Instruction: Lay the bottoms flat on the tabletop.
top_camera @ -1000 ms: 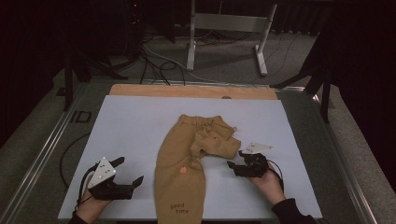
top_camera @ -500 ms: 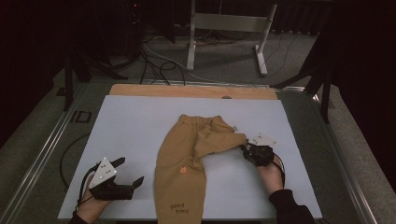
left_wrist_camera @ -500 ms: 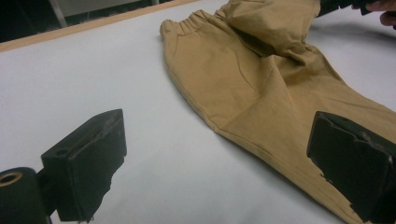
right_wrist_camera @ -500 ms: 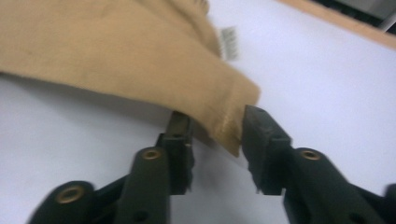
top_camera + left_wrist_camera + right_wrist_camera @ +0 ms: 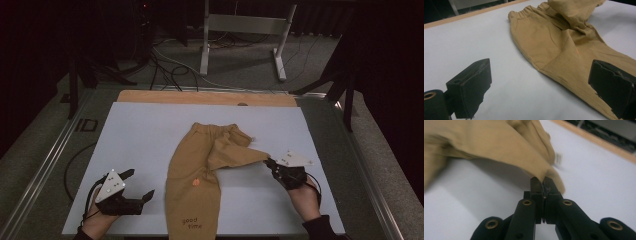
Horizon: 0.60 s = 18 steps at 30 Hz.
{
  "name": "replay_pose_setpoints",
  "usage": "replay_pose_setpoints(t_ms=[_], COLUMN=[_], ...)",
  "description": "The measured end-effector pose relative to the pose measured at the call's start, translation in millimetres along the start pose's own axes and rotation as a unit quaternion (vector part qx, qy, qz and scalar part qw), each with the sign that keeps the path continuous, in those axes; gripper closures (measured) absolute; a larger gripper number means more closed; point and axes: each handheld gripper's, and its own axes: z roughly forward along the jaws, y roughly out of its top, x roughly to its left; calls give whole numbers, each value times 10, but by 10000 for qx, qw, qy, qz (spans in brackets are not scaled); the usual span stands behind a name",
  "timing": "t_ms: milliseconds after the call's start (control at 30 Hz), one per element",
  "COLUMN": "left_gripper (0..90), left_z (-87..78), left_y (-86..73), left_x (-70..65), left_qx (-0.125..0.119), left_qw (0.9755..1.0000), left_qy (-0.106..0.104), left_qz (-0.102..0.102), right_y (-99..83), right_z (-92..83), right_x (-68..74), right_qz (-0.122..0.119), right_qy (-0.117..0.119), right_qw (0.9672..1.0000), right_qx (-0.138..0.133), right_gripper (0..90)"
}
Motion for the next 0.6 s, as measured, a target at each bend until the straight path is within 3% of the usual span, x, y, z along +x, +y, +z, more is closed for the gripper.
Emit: replay_pose_setpoints(t_ms=[100,200,333,367,400,467,500,567,600], left_gripper=[57,57,57,57,57,57,57,57,57], left_z=[8,14,16,16,17,18,16,11,9], left_y=[1,6,12,12,11,11,12,15,15], left_x=[1,-8,-7,-7,-6,-9,-10,-15,-15], left_qx=[30,19,44,38,41,58,37,12,12], left_qw=[10000,10000,10000,10000,10000,10000,10000,10000,10000], left_qy=[-5,-1,-4,-5,-12,-32,-39,-39,-36], left_qz=[8,-5,55,44,50,63,65,36,47], right_y=[37,47,73,89,108,146,157,171,160], right_z=[-269,-478,-712,-772,-827,-910,-939,-965,-944], right_x=[88,212,416,476,529,639,671,669,643], right_qz=[-126,-310,-560,-606,-673,-757,-886,-850,-753], right_qy=[252,538,975,1186,1421,1979,2055,2143,2048], right_qw=[9996,9978,9930,9906,9873,9771,9746,9731,9759], right_qx=[-2,215,370,310,245,211,79,-12,-53], right_gripper=[884,881,878,872,848,667,638,558,533])
